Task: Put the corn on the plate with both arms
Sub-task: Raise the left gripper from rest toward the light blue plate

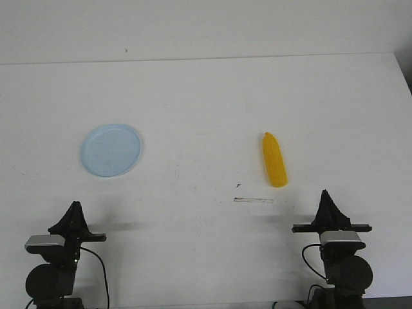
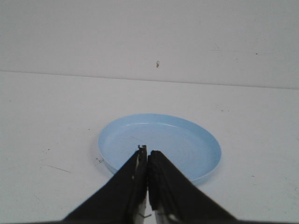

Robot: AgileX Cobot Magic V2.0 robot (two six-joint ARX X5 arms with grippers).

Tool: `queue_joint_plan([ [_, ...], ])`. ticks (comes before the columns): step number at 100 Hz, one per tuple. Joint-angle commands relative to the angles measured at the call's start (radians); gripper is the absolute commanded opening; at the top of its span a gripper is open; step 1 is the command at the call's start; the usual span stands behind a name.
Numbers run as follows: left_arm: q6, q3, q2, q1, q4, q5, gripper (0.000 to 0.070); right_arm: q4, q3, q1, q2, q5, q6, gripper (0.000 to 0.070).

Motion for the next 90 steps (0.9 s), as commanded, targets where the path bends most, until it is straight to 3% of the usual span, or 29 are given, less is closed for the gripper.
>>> queue_joint_plan([
  [1,-0.008,-0.021,-0.002,0.0,0.011,0.002,0.0002,0.01,-0.002,0.0,0.0,0.003,0.005,0.0004],
  [31,-0.026,-0.021,-0.002,0.001,0.024,0.002,0.0001,0.01,-0.002,0.0,0.0,0.003,0.005,0.0004],
  [52,-0.055,-0.002,0.0,0.001,0.206,-0.01,0.0001,0.01,-0.002,0.0,0.0,0.002,0.005,0.0004],
  [90,-0.083,0.258,0.129,0.002,-0.014,-0.01,0.0001,0.01,-0.002,0.0,0.0,0.003,0.005,0.0004],
])
